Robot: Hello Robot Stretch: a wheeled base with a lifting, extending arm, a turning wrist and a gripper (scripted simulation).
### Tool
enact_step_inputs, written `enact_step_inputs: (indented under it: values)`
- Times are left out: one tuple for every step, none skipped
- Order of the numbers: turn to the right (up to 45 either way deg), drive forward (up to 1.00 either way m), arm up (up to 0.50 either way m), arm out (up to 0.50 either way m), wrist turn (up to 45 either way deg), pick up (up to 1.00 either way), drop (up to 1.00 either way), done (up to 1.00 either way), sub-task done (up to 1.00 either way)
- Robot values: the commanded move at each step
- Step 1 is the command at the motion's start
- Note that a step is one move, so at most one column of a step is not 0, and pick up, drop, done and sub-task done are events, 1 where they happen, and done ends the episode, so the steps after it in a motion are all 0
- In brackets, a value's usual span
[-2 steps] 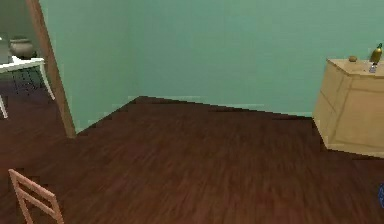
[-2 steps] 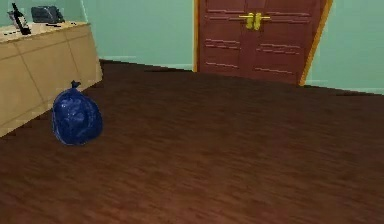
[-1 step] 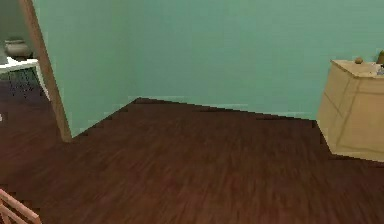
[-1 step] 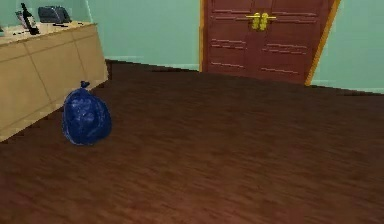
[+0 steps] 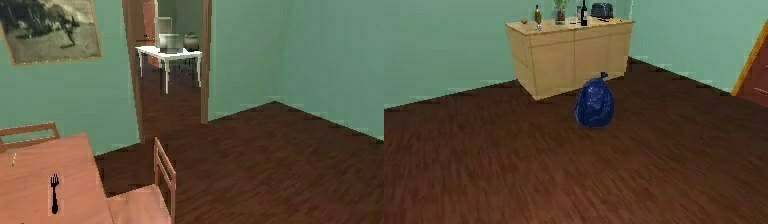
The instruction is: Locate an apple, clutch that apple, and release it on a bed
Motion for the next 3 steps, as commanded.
enact_step_inputs:
  values:
    - [0.0,0.3,0.0,0.0,0.0,0.0,0.0,0.0,0.0]
    - [-45.0,0.0,0.0,0.0,0.0,0.0,0.0,0.0,0.0]
    - [-45.0,0.0,0.0,0.0,0.0,0.0,0.0,0.0,0.0]
